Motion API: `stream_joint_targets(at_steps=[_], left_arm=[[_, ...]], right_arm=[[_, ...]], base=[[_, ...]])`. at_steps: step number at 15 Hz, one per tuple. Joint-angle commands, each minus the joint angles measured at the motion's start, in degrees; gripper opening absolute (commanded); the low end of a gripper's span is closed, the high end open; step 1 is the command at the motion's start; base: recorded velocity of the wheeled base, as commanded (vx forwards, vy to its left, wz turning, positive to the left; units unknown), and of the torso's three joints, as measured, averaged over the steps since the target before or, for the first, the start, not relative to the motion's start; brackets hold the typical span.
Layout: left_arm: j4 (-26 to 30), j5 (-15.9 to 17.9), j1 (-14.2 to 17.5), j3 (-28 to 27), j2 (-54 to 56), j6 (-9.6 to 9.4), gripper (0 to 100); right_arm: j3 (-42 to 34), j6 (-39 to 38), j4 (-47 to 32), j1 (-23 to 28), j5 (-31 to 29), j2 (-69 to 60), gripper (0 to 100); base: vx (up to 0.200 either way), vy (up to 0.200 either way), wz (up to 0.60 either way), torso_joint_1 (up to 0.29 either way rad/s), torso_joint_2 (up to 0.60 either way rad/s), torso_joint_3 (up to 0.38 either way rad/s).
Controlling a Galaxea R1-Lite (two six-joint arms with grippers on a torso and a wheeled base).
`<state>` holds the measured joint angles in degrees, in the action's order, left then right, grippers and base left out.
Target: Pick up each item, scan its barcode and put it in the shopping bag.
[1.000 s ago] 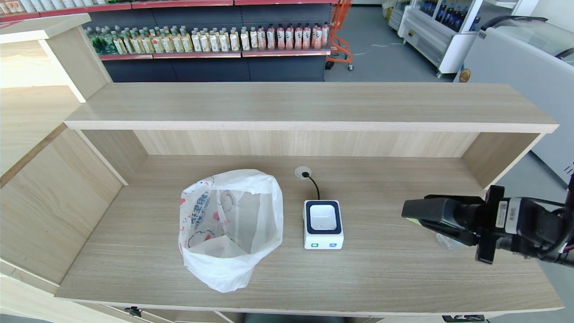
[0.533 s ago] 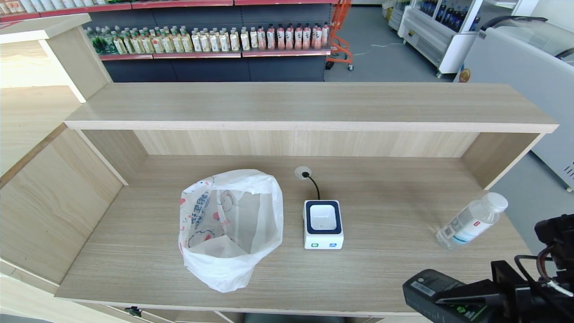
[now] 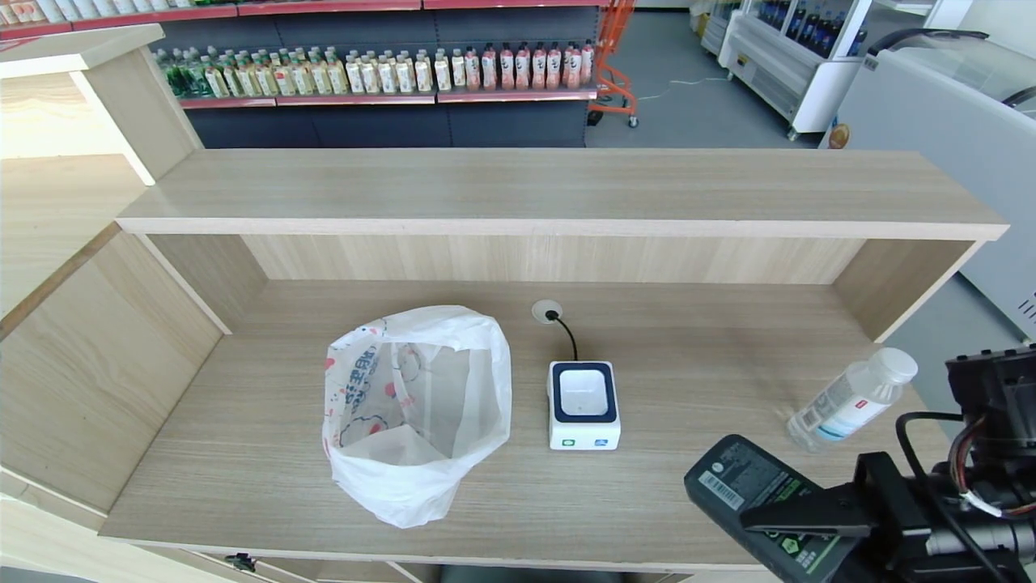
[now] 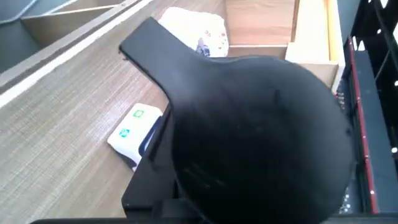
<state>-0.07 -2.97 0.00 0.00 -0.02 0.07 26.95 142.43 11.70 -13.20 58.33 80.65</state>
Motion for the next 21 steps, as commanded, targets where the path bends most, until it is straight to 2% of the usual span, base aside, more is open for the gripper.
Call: stream_joint_targets(at_steps=[1, 8, 14, 17, 21], left_arm=[[0.0, 0.0, 0.0, 0.0, 0.0, 0.01, 100], [0.0, 0.0, 0.0, 0.0, 0.0, 0.01, 100], [0.1, 0.0, 0.0, 0.0, 0.0, 0.01, 100], [0.0, 0.0, 0.0, 0.0, 0.0, 0.01, 100], [0.1, 0.0, 0.0, 0.0, 0.0, 0.01, 100]], right_arm=[[-1.2, 2.8, 0.2, -0.7, -0.1, -0.3, 0], [-0.7, 8.1, 0.8, -7.0, 0.0, -0.2, 0], [6.2, 7.8, 15.5, -30.0, 0.3, 5.0, 0], [4.5, 8.5, 17.2, -31.0, 0.4, 5.3, 0], [2.8, 15.1, 16.9, -30.5, 1.3, 0.3, 0]], base=[[0.000, 0.000, 0.00, 0.000, 0.00, 0.000], [0.000, 0.000, 0.00, 0.000, 0.00, 0.000], [0.000, 0.000, 0.00, 0.000, 0.00, 0.000], [0.000, 0.000, 0.00, 0.000, 0.00, 0.000], [0.000, 0.000, 0.00, 0.000, 0.00, 0.000]])
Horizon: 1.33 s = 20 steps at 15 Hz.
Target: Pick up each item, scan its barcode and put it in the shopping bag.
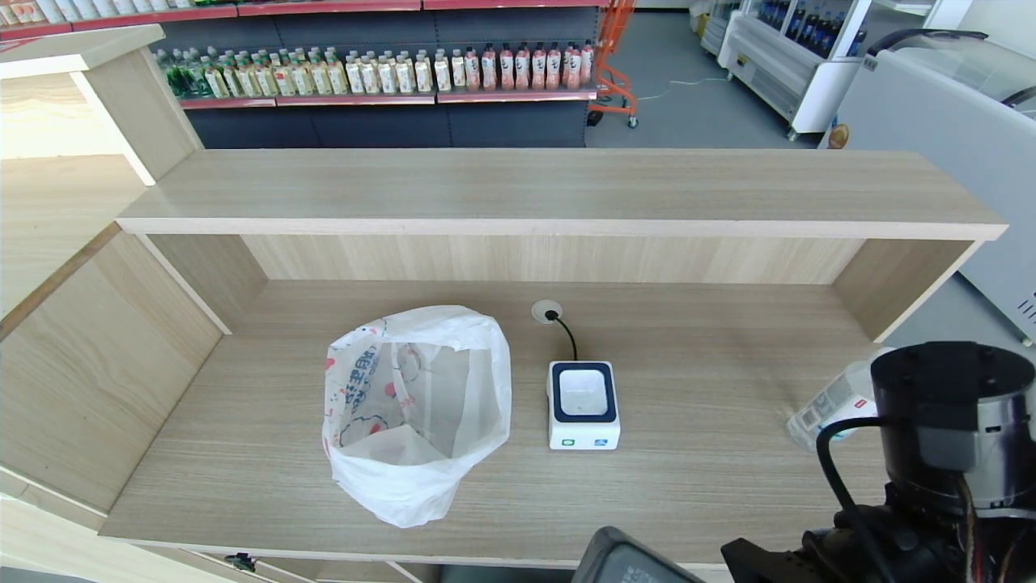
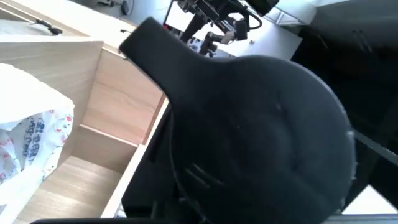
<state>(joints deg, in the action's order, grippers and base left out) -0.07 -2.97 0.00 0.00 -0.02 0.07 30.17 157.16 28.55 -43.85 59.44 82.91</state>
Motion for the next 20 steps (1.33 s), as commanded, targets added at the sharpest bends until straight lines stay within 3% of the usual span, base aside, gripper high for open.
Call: stream_joint_targets(at_steps=[1, 6, 9, 13, 17, 20], left_arm=[[0.0, 0.0, 0.0, 0.0, 0.0, 0.01, 100], [0.1, 0.0, 0.0, 0.0, 0.0, 0.01, 100], [0.0, 0.0, 0.0, 0.0, 0.0, 0.01, 100], [0.0, 0.0, 0.0, 0.0, 0.0, 0.01, 100], [0.0, 0.0, 0.0, 0.0, 0.0, 0.01, 100], [0.1, 0.0, 0.0, 0.0, 0.0, 0.01, 100]], right_arm=[[-0.6, 1.1, -0.1, 1.2, 0.2, -3.1, 0], [-4.8, 2.4, -0.7, 9.6, 4.8, -9.3, 0], [-5.3, 7.4, -11.3, 12.5, 7.5, -13.8, 0], [-5.6, 7.8, -21.3, 12.5, 8.4, -16.6, 0], [-5.6, 7.8, -21.3, 13.6, 8.2, -16.4, 0], [-6.2, 7.8, -21.6, 19.4, 8.4, -16.9, 0]], base=[[0.000, 0.000, 0.00, 0.000, 0.00, 0.000], [0.000, 0.000, 0.00, 0.000, 0.00, 0.000], [0.000, 0.000, 0.00, 0.000, 0.00, 0.000], [0.000, 0.000, 0.00, 0.000, 0.00, 0.000], [0.000, 0.000, 0.00, 0.000, 0.00, 0.000], [0.000, 0.000, 0.00, 0.000, 0.00, 0.000]])
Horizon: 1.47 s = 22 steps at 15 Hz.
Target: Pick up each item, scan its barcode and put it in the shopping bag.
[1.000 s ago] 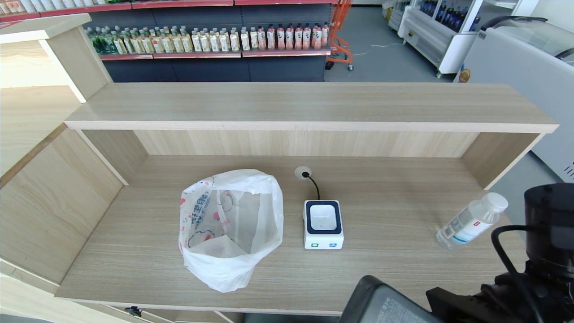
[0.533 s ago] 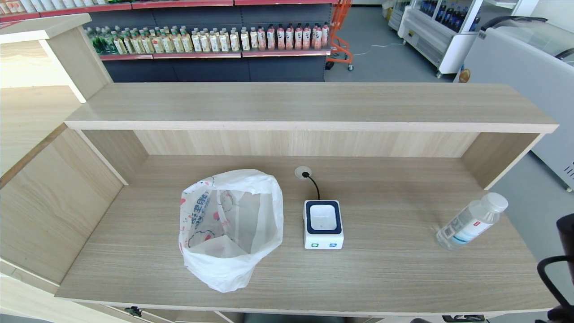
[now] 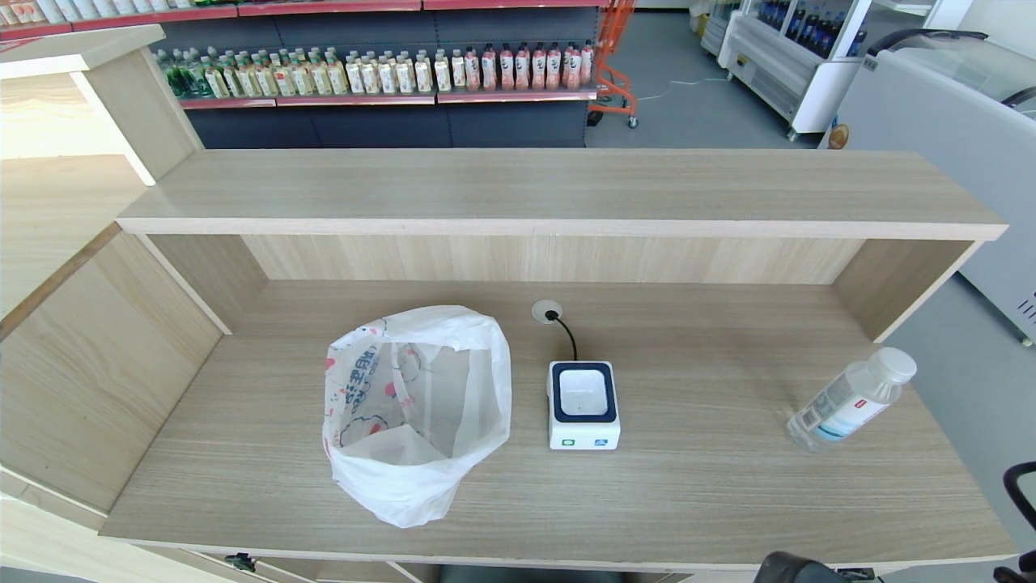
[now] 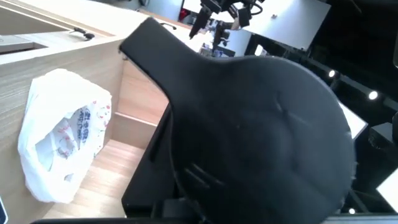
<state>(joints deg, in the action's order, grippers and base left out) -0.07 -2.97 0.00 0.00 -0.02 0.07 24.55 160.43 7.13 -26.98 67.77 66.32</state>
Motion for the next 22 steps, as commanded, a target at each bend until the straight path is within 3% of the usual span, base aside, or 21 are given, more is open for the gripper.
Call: stream_joint_targets(at_steps=[1, 22], left_arm=[[0.0, 0.0, 0.0, 0.0, 0.0, 0.01, 100], [0.0, 0.0, 0.0, 0.0, 0.0, 0.01, 100]], right_arm=[[-1.1, 4.6, -0.2, 3.7, 0.1, -0.3, 0], [-1.9, 4.6, -0.2, 3.8, 0.1, -0.2, 0]], base=[[0.000, 0.000, 0.00, 0.000, 0.00, 0.000], [0.000, 0.000, 0.00, 0.000, 0.00, 0.000]])
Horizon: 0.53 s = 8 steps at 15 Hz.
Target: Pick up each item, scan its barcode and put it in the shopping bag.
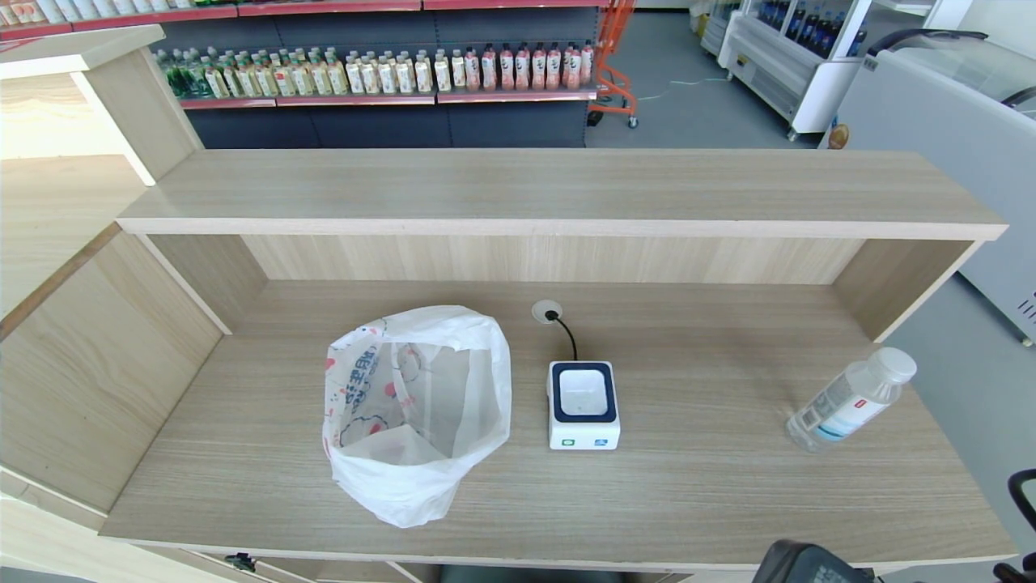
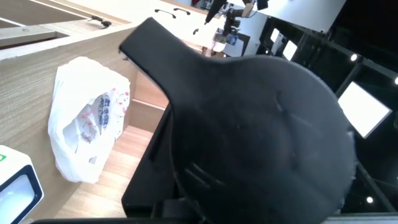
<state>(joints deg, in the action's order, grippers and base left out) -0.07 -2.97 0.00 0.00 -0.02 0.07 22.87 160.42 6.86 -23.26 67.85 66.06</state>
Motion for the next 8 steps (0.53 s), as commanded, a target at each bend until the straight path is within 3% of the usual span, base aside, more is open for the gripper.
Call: stream_joint_targets(at_steps=[1, 6, 7, 8], left_arm=[[0.0, 0.0, 0.0, 0.0, 0.0, 0.01, 100], [0.0, 0.0, 0.0, 0.0, 0.0, 0.01, 100], [0.0, 0.0, 0.0, 0.0, 0.0, 0.01, 100], [0.0, 0.0, 0.0, 0.0, 0.0, 0.01, 100]], right_arm=[[-0.3, 4.6, 0.1, 0.1, 0.0, 0.1, 0], [0.4, 4.6, 0.2, 1.2, 0.0, 0.4, 0], [2.1, 4.6, 0.5, 4.5, 0.0, 1.4, 0], [3.4, -0.5, 0.8, 9.6, -0.1, 2.6, 0]], base=[[0.000, 0.000, 0.00, 0.000, 0.00, 0.000], [0.000, 0.000, 0.00, 0.000, 0.00, 0.000], [0.000, 0.000, 0.00, 0.000, 0.00, 0.000], [0.000, 0.000, 0.00, 0.000, 0.00, 0.000]])
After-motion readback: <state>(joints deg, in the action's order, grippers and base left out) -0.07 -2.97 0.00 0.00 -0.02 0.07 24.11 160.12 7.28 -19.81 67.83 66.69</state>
